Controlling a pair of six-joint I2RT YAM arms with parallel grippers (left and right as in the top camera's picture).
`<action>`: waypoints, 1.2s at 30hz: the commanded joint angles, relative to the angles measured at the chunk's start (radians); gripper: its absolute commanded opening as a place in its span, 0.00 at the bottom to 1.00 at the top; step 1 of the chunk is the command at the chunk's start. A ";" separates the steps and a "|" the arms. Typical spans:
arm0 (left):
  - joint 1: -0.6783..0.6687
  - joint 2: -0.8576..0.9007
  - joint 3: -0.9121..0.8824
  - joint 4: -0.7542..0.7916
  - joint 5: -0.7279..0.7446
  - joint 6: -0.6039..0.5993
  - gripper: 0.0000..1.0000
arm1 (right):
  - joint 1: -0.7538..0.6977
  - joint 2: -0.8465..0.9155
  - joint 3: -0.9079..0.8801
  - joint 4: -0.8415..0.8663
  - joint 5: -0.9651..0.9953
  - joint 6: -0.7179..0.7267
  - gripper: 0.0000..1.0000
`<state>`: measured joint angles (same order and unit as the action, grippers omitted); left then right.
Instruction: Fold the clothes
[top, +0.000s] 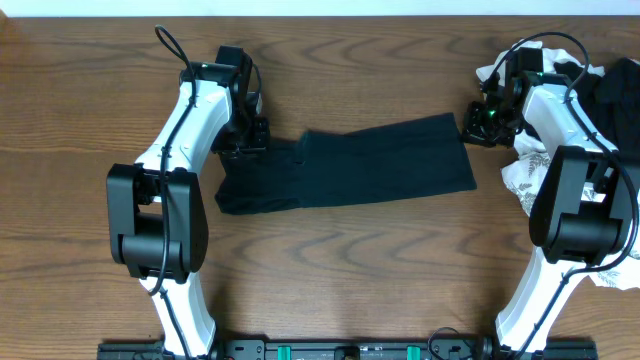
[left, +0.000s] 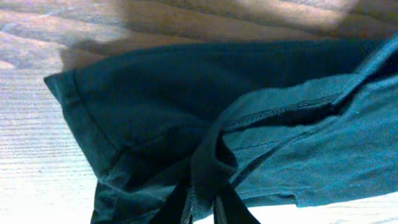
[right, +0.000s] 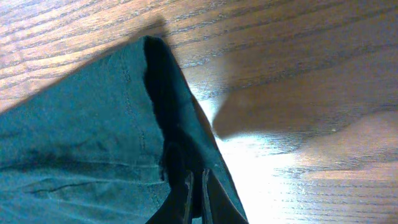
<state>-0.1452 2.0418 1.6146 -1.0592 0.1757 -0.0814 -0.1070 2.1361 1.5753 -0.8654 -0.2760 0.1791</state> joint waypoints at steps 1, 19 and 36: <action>0.004 0.002 0.005 -0.014 -0.012 -0.006 0.14 | 0.003 -0.019 -0.001 0.003 0.011 0.008 0.08; 0.004 -0.002 0.000 -0.029 -0.013 0.012 0.06 | -0.023 -0.028 0.030 0.072 0.040 0.011 0.16; 0.004 -0.169 -0.001 0.206 -0.143 0.028 0.61 | -0.043 -0.098 0.067 0.046 0.040 0.006 0.33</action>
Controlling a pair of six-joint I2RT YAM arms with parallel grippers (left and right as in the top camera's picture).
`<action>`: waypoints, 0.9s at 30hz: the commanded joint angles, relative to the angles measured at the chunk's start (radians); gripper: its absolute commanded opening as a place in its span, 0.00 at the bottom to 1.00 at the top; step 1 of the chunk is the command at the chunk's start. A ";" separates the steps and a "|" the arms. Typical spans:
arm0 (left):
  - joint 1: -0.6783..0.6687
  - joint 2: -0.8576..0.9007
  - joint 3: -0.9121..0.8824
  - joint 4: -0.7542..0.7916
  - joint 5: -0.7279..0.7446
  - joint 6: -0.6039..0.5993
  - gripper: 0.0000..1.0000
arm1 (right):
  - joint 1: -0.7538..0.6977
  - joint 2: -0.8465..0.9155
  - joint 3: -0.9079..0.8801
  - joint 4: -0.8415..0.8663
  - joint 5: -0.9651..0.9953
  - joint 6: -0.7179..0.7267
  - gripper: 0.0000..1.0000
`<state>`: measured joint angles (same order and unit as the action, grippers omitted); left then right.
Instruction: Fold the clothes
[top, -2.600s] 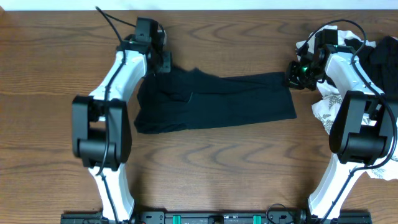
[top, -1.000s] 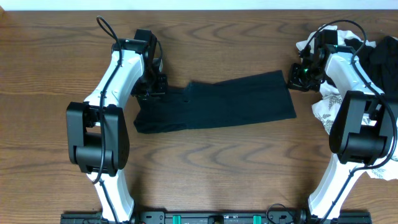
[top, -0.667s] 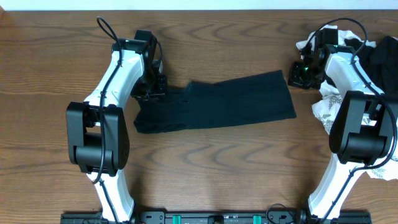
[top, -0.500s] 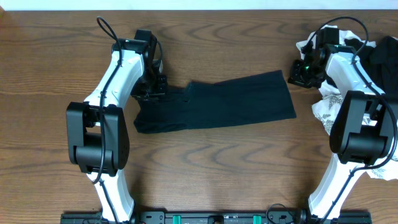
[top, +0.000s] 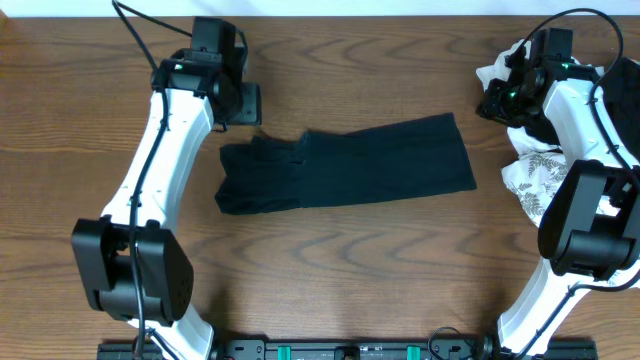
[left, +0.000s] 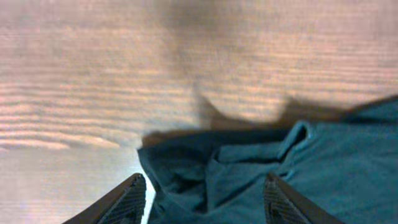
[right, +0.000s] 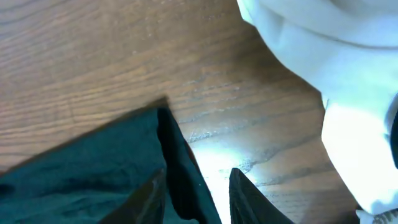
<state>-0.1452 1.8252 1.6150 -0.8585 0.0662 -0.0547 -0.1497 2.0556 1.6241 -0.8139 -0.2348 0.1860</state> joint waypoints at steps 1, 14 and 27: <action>0.004 0.068 -0.001 0.008 -0.032 0.000 0.61 | 0.000 -0.018 0.018 -0.009 -0.001 0.000 0.32; 0.002 0.212 -0.003 -0.051 0.114 -0.002 0.61 | 0.000 -0.018 0.018 -0.021 -0.001 0.000 0.32; -0.023 0.212 -0.008 -0.121 0.136 -0.002 0.08 | 0.000 -0.018 0.018 -0.036 0.000 0.000 0.25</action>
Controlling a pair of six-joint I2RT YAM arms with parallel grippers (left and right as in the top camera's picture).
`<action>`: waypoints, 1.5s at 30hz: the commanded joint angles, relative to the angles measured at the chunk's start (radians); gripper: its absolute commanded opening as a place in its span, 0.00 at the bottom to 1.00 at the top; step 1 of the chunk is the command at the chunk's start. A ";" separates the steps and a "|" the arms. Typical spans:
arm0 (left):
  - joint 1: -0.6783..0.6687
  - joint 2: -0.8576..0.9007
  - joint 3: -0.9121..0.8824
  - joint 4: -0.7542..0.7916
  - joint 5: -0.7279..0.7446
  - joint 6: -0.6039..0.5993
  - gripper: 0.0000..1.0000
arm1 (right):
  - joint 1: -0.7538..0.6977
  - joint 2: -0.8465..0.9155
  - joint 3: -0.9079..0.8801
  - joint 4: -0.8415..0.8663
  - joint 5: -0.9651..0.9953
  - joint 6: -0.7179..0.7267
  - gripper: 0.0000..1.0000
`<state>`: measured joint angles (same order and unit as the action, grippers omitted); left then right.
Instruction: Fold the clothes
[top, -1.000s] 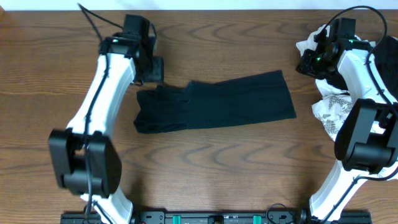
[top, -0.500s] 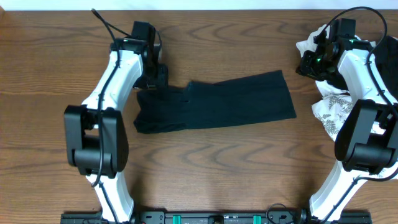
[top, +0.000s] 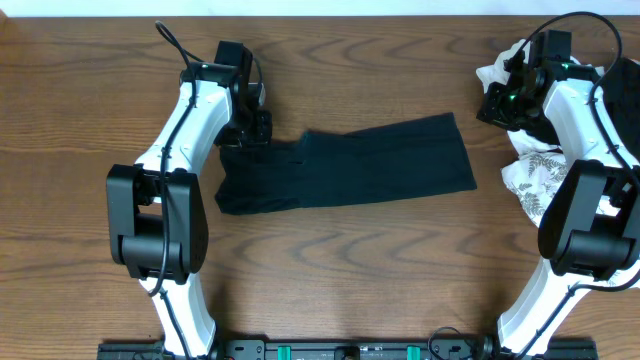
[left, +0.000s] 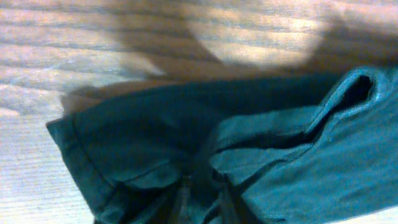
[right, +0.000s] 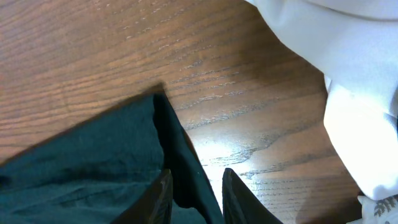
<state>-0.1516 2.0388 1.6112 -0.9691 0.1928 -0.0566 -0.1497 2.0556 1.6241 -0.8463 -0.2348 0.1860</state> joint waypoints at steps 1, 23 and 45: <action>-0.021 -0.002 -0.004 -0.013 0.010 0.000 0.06 | 0.000 -0.018 0.018 -0.005 0.000 0.000 0.25; -0.089 -0.002 -0.115 -0.190 -0.278 -0.036 0.07 | 0.000 -0.018 0.018 -0.026 0.000 -0.001 0.26; -0.078 -0.176 -0.118 0.157 -0.226 -0.098 0.41 | 0.065 -0.018 0.018 -0.045 -0.323 -0.341 0.01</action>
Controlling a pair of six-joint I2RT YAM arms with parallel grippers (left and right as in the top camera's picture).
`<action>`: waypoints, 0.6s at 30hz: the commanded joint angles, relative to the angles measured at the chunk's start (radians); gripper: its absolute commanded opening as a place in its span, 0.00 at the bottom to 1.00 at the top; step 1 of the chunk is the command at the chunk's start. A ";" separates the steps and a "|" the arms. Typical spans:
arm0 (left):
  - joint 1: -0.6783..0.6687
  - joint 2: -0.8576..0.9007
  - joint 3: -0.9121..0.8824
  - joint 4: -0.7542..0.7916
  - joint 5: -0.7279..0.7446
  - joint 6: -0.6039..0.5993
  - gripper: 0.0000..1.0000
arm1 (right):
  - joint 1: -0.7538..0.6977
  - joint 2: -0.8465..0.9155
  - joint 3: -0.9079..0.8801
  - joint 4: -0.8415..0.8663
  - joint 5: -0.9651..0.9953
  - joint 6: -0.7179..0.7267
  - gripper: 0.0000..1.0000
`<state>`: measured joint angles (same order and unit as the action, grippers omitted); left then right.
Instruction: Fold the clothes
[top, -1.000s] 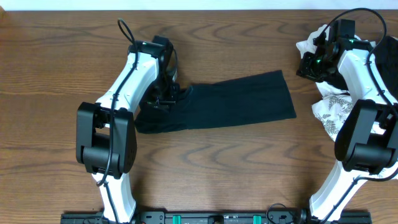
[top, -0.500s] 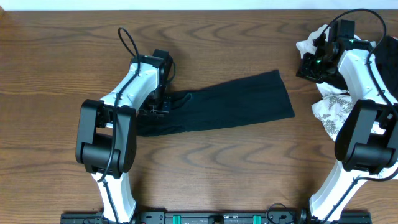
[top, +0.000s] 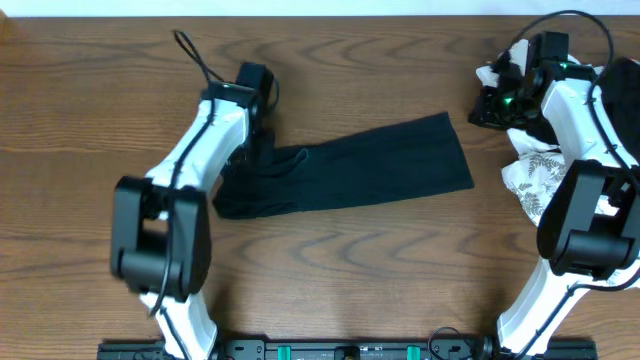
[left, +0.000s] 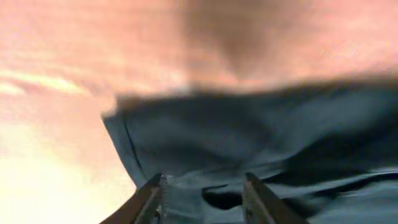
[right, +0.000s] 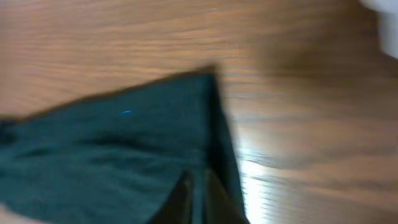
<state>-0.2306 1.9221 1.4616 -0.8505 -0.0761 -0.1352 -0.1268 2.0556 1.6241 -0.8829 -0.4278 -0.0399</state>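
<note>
A dark teal garment (top: 360, 165) lies folded into a long strip across the middle of the wooden table (top: 350, 270). My left gripper (top: 262, 146) hangs over its rumpled left end with jaws open; in the left wrist view the gripper (left: 204, 190) straddles a fold of the cloth (left: 249, 130). My right gripper (top: 478, 112) is at the strip's far right corner. In the blurred right wrist view that gripper (right: 196, 190) is shut, its fingers pressed together on the teal cloth (right: 124, 143) just inside its edge.
A pile of other clothes fills the right edge of the table: a white piece (top: 497, 72), a leaf-patterned piece (top: 527, 172) and a black one (top: 618, 100). Both arm bases stand at the front edge.
My left gripper was shut on a fold at the strip's left end and now stands open over it. My right gripper was open beside the far right corner and is now shut there.
At first both grippers were shut on the strip's two ends. Then both were open and drawn back from the cloth. After that the left was shut on the left-end fold, the right open. Now the left is open and the right shut on the corner.
</note>
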 joint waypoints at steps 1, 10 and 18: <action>0.000 -0.060 0.031 0.067 0.069 -0.019 0.41 | 0.057 -0.017 0.018 -0.011 -0.114 -0.114 0.01; -0.030 0.023 0.028 0.312 0.257 -0.020 0.41 | 0.180 -0.006 -0.011 0.006 0.166 0.017 0.03; -0.111 0.104 0.028 0.415 0.275 -0.024 0.41 | 0.207 -0.005 -0.086 0.085 0.166 0.080 0.04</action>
<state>-0.3141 2.0056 1.4872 -0.4408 0.1753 -0.1532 0.0719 2.0556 1.5696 -0.8124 -0.2844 -0.0071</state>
